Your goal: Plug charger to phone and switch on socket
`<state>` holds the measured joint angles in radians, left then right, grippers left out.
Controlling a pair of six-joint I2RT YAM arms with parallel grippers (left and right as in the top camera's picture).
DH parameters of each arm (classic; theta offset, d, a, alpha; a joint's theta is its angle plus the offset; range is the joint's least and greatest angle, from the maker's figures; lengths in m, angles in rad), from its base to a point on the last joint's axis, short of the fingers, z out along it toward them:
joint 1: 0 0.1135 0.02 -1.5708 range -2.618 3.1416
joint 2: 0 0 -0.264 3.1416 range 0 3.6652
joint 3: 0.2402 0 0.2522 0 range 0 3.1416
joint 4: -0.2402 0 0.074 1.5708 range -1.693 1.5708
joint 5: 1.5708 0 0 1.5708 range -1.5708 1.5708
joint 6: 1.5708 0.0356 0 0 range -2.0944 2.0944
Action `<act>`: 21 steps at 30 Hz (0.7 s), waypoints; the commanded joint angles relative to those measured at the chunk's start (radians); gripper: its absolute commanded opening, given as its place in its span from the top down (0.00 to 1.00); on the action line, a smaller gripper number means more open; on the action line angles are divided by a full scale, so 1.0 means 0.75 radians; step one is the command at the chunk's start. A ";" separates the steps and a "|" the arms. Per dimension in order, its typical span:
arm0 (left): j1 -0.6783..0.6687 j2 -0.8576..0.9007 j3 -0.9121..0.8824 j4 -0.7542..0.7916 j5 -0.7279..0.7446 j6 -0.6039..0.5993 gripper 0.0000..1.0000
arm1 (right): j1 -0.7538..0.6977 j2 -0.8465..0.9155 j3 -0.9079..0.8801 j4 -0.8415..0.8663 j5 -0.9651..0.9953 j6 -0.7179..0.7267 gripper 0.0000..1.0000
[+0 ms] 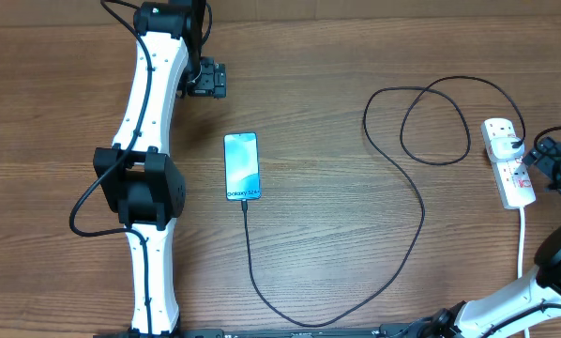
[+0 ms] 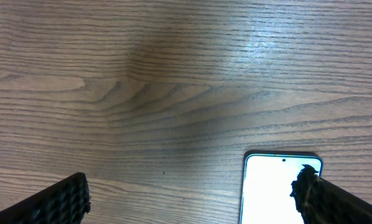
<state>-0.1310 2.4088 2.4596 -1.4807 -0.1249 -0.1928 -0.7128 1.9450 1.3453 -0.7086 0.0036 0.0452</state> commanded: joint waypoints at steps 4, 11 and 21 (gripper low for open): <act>-0.003 -0.017 0.013 0.002 -0.017 -0.023 0.00 | -0.002 -0.002 0.001 0.032 -0.009 0.013 0.00; -0.003 -0.017 0.013 0.001 -0.017 -0.023 0.00 | -0.002 -0.002 0.001 0.042 -0.009 0.014 0.00; -0.003 -0.017 0.013 0.002 -0.017 -0.023 0.00 | -0.002 -0.002 0.001 0.034 -0.008 0.048 0.00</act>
<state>-0.1310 2.4088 2.4592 -1.4807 -0.1249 -0.1928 -0.7128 1.9450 1.3453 -0.6891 0.0036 0.0708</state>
